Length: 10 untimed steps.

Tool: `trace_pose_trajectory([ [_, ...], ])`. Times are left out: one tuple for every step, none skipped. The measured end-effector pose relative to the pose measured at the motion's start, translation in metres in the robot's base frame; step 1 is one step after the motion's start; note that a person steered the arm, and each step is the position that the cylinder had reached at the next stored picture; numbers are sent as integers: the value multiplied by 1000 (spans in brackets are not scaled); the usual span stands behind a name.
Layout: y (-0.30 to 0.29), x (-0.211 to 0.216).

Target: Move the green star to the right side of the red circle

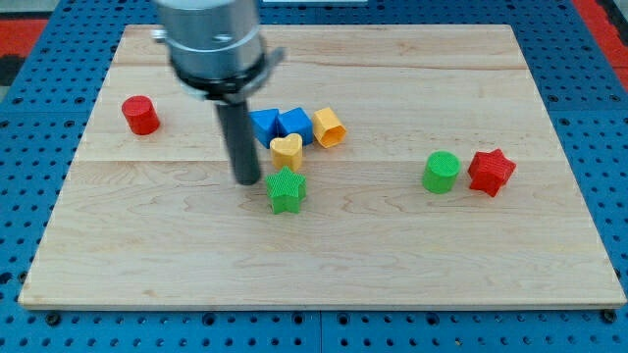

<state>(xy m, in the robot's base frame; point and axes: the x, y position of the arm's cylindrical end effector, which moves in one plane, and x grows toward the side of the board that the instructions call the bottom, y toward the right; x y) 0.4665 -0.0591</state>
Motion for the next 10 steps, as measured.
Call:
trace_pose_trajectory([
  [21, -11],
  [23, -21],
  [76, 2],
  [86, 40],
  [60, 46],
  [4, 46],
  [-8, 46],
  [-8, 35],
  [-9, 15],
  [-9, -10],
])
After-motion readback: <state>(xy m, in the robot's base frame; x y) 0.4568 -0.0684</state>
